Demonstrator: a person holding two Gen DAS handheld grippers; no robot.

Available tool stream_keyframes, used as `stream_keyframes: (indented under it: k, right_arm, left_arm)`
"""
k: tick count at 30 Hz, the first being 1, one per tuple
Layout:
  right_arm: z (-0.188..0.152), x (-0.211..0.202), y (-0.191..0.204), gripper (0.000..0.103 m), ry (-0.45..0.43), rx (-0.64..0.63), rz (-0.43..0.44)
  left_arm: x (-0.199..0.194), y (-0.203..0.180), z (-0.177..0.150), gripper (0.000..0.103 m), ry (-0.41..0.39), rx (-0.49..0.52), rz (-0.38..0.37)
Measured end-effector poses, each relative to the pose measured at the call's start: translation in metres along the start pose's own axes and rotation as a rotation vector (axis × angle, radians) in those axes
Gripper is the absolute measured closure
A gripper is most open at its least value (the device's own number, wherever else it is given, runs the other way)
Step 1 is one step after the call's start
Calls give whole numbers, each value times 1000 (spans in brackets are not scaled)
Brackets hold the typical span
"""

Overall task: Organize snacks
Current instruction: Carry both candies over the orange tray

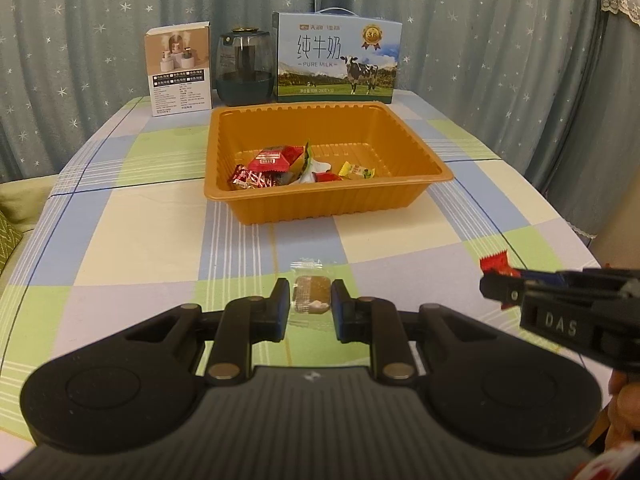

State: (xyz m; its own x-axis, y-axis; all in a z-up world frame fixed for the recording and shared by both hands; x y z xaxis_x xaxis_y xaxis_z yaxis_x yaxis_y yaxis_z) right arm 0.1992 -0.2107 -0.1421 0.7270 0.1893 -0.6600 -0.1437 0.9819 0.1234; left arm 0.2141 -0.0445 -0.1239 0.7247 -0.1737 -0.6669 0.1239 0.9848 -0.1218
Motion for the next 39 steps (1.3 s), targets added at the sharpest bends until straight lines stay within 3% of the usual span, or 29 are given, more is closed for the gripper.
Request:
stream_keyframes:
  k: [10, 39]
  right_arm:
    - [10, -12, 1, 81, 9, -11, 1]
    - [80, 8, -8, 81, -9, -120, -19]
  left_arm:
    - [-10, -1, 6, 83, 4, -12, -27]
    - [8, 2, 101, 83, -36, 24, -94]
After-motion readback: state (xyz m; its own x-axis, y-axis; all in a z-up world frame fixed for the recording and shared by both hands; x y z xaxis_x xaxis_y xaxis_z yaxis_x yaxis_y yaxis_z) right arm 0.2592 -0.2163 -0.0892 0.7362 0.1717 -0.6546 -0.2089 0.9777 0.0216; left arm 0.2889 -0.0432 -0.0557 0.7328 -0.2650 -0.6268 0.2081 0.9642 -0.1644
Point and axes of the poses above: each gripper's, at about its wrist camera, not at the fingertips, and x roughly the way its jaws point, y to its left, z to its top, the point moved 8 cm from there along x, roughly the way its jaws point, and after that the axes turned 5 degrees about -x, right-handed, at the moved point
